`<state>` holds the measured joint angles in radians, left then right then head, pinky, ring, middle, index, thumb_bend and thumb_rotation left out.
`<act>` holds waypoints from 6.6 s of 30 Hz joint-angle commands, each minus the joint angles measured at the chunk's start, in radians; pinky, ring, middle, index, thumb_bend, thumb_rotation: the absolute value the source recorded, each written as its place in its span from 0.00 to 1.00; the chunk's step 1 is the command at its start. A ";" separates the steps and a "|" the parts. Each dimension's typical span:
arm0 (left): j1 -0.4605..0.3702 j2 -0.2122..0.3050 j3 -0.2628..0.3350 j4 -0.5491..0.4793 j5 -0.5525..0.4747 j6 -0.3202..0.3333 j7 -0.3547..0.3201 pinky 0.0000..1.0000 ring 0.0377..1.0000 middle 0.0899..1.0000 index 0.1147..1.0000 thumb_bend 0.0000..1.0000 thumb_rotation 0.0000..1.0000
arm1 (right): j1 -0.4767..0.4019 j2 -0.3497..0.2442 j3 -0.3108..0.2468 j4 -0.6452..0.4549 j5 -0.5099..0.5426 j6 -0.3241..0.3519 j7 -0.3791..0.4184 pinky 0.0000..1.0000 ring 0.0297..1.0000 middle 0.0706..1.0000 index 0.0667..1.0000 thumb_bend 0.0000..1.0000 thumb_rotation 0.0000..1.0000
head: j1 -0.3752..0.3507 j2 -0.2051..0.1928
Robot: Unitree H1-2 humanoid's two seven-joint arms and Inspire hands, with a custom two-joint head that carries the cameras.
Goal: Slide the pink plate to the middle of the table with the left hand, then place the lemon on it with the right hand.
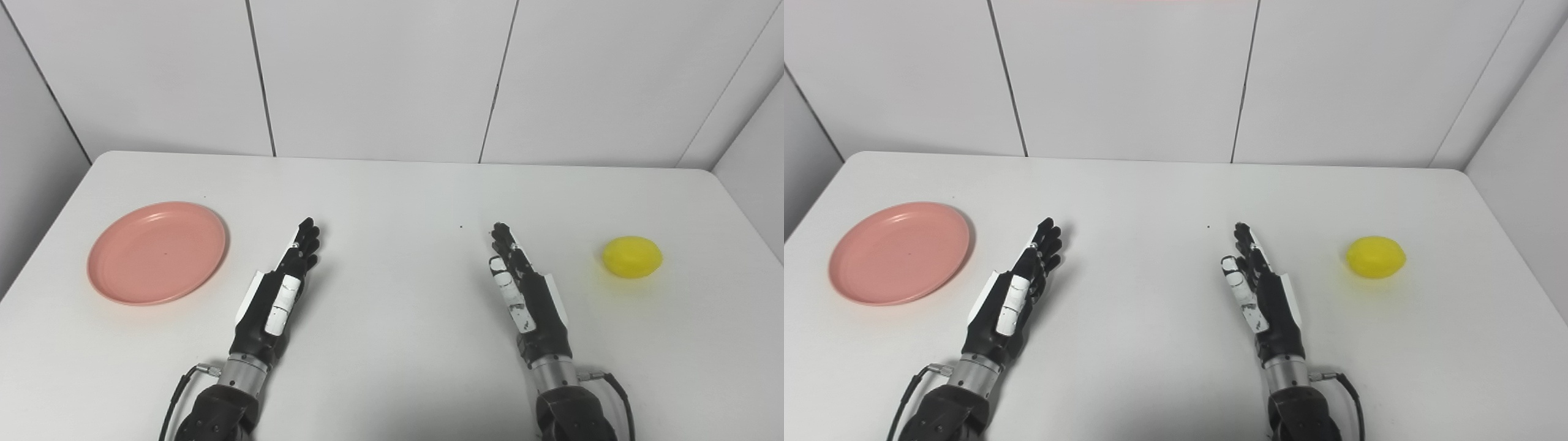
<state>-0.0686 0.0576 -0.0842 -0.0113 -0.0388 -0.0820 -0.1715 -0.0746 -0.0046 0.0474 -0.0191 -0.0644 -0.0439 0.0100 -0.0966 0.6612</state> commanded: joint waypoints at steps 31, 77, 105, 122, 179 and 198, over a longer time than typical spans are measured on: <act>0.014 -0.007 -0.002 0.068 -0.007 -0.058 -0.007 1.00 1.00 1.00 1.00 0.81 1.00 | -0.002 -0.015 -0.010 -0.001 0.029 -0.065 0.013 0.96 0.96 0.94 0.93 0.69 0.87 | 0.161 -0.043; -0.042 -0.018 0.032 -0.236 -0.049 0.096 0.030 1.00 1.00 1.00 1.00 0.82 1.00 | 0.028 -0.085 -0.022 -0.100 0.121 -0.008 0.106 1.00 1.00 1.00 1.00 0.30 1.00 | 0.424 -0.214; -0.271 0.248 0.341 0.052 -0.018 -0.026 0.161 0.74 0.75 0.74 0.74 0.79 1.00 | 0.025 -0.068 -0.024 -0.055 0.128 -0.055 0.109 1.00 1.00 1.00 1.00 0.35 1.00 | 0.408 -0.215; -0.385 0.337 0.422 0.361 -0.013 -0.131 0.258 0.79 0.76 0.73 0.71 0.82 1.00 | 0.028 -0.070 -0.024 -0.073 0.125 -0.027 0.109 1.00 1.00 1.00 1.00 0.36 1.00 | 0.415 -0.216; -0.350 0.320 0.395 0.724 -0.242 -0.203 0.031 0.78 0.78 0.77 0.76 0.81 1.00 | 0.039 -0.073 -0.026 -0.131 0.116 0.018 0.094 1.00 1.00 1.00 1.00 0.36 1.00 | 0.427 -0.187; -0.298 0.272 0.337 0.672 -0.187 -0.201 0.042 0.83 0.83 0.81 0.79 0.84 1.00 | 0.032 -0.070 -0.025 -0.110 0.120 -0.020 0.096 1.00 1.00 1.00 1.00 0.38 1.00 | 0.417 -0.173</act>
<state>-0.4103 0.3727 0.2673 0.6319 -0.2298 -0.2693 -0.1278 -0.0222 -0.0765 0.0261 -0.1144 0.0487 -0.0372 0.1031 0.3206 0.4863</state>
